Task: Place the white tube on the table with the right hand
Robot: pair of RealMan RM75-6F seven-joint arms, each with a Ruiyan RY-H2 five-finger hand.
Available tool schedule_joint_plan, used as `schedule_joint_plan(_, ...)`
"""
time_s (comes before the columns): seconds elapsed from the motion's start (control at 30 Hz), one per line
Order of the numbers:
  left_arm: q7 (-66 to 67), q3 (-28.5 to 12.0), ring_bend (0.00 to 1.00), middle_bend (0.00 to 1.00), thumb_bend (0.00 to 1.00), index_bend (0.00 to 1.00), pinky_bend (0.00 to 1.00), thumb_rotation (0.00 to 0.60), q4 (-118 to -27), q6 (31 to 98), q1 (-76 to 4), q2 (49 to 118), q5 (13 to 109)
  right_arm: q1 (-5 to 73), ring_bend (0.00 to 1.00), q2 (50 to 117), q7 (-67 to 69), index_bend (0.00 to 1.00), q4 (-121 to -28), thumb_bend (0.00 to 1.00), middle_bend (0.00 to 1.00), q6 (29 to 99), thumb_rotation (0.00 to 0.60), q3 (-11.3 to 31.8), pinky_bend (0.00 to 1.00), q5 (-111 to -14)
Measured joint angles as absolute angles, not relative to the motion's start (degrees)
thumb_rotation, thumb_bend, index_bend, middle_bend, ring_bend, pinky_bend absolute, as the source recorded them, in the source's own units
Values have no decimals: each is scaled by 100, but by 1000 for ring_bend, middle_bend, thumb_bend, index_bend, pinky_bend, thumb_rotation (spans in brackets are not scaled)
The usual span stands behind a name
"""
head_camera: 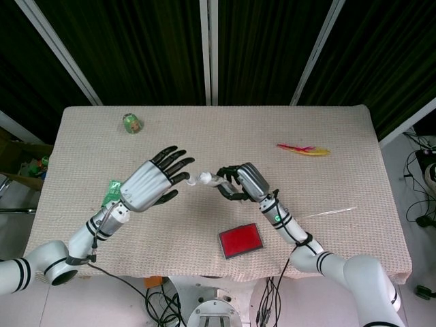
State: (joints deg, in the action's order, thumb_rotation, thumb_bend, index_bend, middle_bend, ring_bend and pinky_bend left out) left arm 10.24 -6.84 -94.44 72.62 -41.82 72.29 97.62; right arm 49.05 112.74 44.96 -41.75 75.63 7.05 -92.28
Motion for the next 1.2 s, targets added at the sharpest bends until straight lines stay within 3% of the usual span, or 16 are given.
schedule_joint_plan(0.13,981,-721,119,170,246,364,152,600,-9455,7535,-4043,7166,9781,4970,633,11094,3938,971,-4171,576,764,7230,600,619,808,-9254)
schedule_joint_plan(0.47,505,-701,119,170,238,354,152,600,-9457,7897,-3572,7037,9462,5256,499,10848,1983,714,-4452,399,606,5599,600,710,664,-8732)
schedule_joint_plan(0.53,455,-672,119,170,235,354,152,600,-9412,7935,-3464,7013,9375,5313,450,10874,1752,619,-4471,361,557,5318,600,767,603,-8566)
schedule_joint_plan(0.7,385,-646,119,170,228,336,152,600,-9368,7945,-3278,6884,9105,5422,183,10827,982,95,-4652,303,264,4692,600,898,333,-8153)
schedule_joint_plan(0.77,335,-648,119,170,225,332,152,600,-9359,7942,-3183,6803,8952,5423,116,10705,685,10,-4908,289,178,4515,600,960,278,-7947)
schedule_joint_plan(1.0,129,-582,119,170,220,330,151,600,-9330,8000,-2733,6511,8526,5077,96,9787,-9,0,-6304,284,133,4569,600,1084,258,-7456)
schedule_joint_plan(1.2,-108,-413,119,171,218,330,152,600,-9293,8178,-2192,6295,8225,4168,106,8294,-304,9,-7856,287,216,5557,600,1010,263,-7344)
